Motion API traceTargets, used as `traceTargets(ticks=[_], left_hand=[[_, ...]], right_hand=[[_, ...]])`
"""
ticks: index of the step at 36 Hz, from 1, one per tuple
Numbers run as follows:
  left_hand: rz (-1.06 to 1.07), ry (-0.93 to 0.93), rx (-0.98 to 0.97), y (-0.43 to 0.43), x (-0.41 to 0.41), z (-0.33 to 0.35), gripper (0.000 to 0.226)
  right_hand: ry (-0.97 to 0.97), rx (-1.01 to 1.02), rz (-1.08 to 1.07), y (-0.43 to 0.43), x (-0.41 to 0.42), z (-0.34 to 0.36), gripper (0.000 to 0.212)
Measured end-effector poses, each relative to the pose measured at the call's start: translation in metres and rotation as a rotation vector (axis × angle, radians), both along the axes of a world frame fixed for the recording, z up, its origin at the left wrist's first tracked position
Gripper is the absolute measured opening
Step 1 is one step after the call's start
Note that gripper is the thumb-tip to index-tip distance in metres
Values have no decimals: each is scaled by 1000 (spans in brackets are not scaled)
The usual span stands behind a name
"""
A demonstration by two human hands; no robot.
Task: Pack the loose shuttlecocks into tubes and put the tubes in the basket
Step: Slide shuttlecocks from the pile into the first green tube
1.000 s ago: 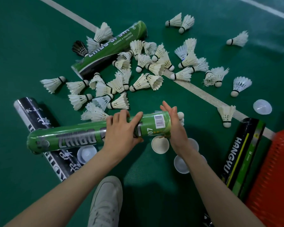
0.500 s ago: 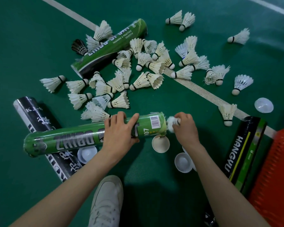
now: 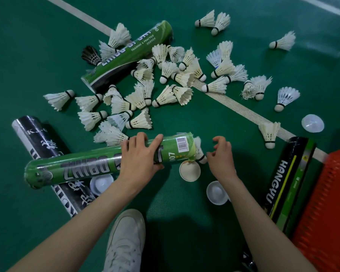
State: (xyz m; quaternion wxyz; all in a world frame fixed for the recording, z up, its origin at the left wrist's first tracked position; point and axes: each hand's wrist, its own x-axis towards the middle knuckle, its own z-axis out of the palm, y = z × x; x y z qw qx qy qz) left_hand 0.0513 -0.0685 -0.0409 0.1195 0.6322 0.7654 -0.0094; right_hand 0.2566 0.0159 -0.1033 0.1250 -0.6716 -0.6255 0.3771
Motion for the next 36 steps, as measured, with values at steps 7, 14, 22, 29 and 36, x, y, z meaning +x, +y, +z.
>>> traceTargets(ticks=[7, 14, 22, 29, 36], left_hand=[[8, 6, -4, 1, -3, -2, 84], [66, 21, 16, -2, -20, 0, 84], [39, 17, 44, 0, -14, -3, 82], [21, -4, 82, 1, -9, 3, 84], [-16, 1, 171, 0, -6, 3, 84]], right_hand=[[-169, 138, 433, 5, -3, 5, 88], [-168, 47, 610, 14, -11, -1, 37], [332, 126, -204, 10, -14, 15, 22], [651, -103, -235, -2, -31, 38, 8], [798, -148, -53, -10, -31, 48, 36]])
